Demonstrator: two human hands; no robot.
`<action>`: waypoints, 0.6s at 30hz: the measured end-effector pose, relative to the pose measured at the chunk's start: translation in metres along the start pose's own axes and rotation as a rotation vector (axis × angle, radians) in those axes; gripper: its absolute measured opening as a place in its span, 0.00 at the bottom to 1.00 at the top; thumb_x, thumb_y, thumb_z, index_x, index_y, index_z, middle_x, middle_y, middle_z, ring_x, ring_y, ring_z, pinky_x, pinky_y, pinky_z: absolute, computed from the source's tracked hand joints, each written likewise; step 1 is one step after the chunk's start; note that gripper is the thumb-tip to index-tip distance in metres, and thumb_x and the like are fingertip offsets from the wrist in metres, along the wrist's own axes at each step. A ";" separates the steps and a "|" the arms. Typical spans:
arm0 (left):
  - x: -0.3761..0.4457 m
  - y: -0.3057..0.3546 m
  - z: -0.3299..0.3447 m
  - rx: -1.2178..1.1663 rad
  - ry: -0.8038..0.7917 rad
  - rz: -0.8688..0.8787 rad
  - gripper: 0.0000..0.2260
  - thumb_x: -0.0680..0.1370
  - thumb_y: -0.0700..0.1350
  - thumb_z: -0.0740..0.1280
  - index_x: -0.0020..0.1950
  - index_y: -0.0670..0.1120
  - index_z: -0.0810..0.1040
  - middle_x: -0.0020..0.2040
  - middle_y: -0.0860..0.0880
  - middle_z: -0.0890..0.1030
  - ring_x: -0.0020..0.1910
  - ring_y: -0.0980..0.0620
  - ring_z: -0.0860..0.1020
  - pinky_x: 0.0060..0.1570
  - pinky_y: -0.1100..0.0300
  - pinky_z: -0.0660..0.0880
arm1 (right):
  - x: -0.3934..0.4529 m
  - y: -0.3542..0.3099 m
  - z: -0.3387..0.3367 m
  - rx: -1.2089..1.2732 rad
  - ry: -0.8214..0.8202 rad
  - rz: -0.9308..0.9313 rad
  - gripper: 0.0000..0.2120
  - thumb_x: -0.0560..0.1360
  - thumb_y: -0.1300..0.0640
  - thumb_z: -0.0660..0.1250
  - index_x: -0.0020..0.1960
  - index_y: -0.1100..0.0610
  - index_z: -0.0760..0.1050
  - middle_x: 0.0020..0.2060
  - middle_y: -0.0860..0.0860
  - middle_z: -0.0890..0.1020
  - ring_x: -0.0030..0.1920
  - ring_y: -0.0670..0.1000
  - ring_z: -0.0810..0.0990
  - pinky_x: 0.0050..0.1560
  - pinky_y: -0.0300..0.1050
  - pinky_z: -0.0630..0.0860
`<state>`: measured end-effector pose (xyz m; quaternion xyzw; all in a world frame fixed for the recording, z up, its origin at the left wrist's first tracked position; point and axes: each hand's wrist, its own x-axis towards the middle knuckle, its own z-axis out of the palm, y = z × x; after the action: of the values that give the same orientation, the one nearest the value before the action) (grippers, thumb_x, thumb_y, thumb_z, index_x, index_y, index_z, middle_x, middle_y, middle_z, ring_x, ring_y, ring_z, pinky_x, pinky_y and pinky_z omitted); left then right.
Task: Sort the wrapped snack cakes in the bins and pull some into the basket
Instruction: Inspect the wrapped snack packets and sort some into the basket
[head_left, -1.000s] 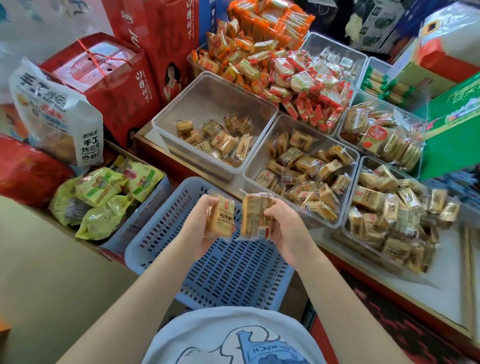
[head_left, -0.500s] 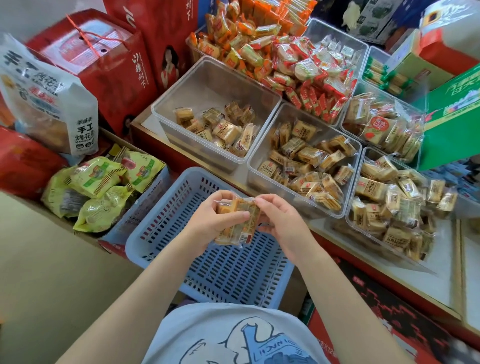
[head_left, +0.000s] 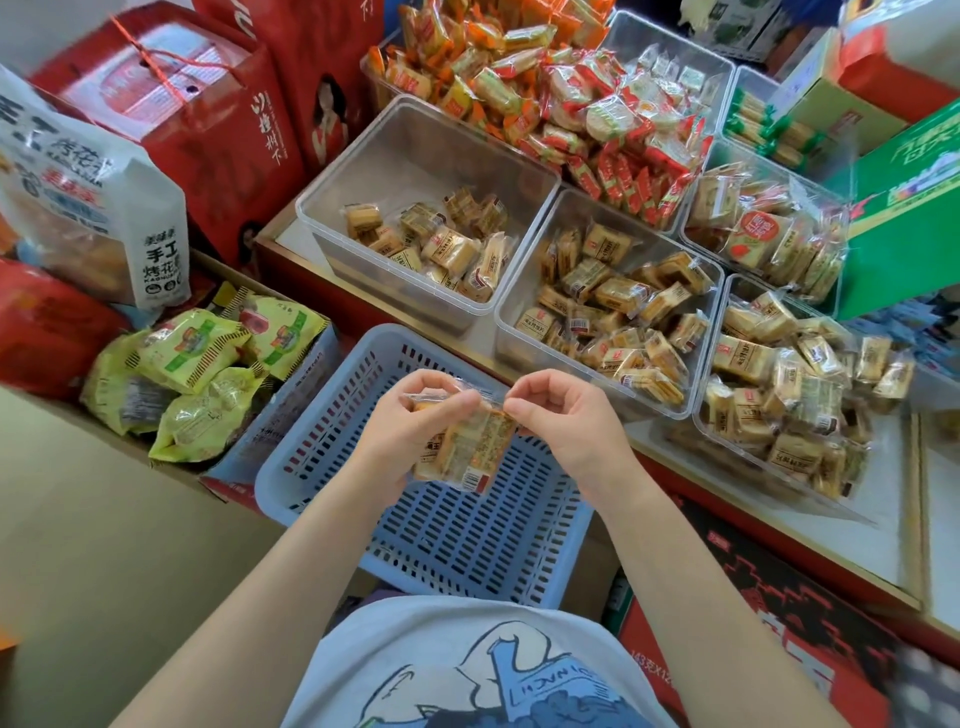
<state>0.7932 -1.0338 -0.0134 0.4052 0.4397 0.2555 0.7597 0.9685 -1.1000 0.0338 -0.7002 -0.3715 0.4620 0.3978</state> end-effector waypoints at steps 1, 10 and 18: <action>0.000 0.002 -0.001 0.009 -0.033 -0.015 0.09 0.67 0.51 0.79 0.42 0.53 0.82 0.44 0.47 0.85 0.42 0.48 0.85 0.35 0.53 0.80 | -0.001 0.000 -0.002 -0.007 0.003 0.002 0.04 0.76 0.65 0.73 0.46 0.56 0.82 0.39 0.51 0.85 0.41 0.46 0.82 0.48 0.39 0.81; 0.002 0.010 0.005 0.101 -0.157 -0.057 0.04 0.67 0.47 0.77 0.37 0.50 0.84 0.51 0.39 0.85 0.47 0.42 0.84 0.44 0.48 0.82 | -0.002 0.006 -0.005 0.061 0.054 0.075 0.03 0.77 0.63 0.73 0.48 0.56 0.82 0.41 0.53 0.84 0.43 0.48 0.81 0.48 0.42 0.81; 0.001 0.008 -0.004 0.114 -0.070 -0.042 0.04 0.71 0.48 0.76 0.41 0.49 0.84 0.50 0.39 0.85 0.48 0.42 0.84 0.46 0.46 0.81 | -0.003 0.011 0.005 0.145 0.070 0.128 0.05 0.79 0.60 0.71 0.50 0.63 0.82 0.47 0.63 0.85 0.46 0.54 0.83 0.53 0.49 0.84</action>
<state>0.7894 -1.0273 -0.0084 0.4473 0.4352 0.1996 0.7554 0.9650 -1.1056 0.0238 -0.7076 -0.2775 0.4875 0.4297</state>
